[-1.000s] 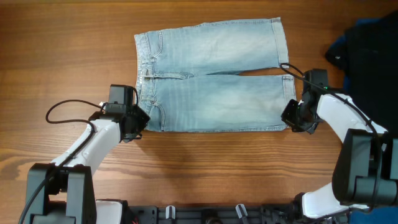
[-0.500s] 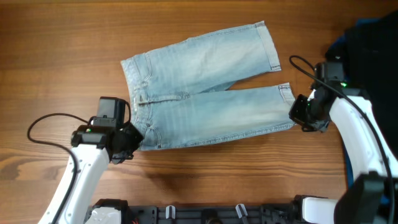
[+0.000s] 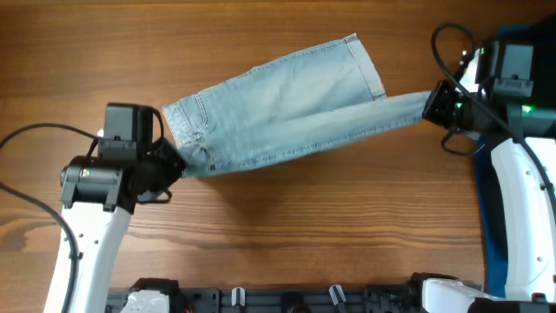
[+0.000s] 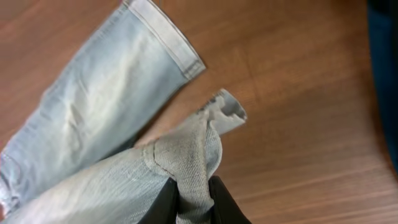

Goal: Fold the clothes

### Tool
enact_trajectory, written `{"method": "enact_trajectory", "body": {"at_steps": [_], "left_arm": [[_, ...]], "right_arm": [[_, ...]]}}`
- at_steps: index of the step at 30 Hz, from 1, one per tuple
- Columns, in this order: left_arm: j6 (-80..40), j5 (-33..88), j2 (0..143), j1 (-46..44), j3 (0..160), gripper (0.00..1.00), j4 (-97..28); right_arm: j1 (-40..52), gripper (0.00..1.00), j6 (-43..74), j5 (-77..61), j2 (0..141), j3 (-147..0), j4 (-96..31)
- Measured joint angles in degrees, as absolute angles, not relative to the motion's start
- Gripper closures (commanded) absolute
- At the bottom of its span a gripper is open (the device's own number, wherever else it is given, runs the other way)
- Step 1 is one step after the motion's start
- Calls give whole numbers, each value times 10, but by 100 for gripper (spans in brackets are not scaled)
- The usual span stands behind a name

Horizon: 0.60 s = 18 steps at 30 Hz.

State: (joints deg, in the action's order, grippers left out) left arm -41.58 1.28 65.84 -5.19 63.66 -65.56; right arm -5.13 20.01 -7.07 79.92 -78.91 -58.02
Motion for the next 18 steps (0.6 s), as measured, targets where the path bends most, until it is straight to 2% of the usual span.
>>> {"method": "enact_trajectory", "body": {"at_steps": [6,13,18], "left_arm": [[-409,-8,715,-47,638,95,-567],[-403,-10,768,19,641,92,-467],[-391,-20,827,23,642,95,-391]], "right_arm": [[-51,96,191,-109,874,-790,-487],[-11,96,190,-148,977,-790,-342],[6,96,197,-143,1031,-790,-290]]}}
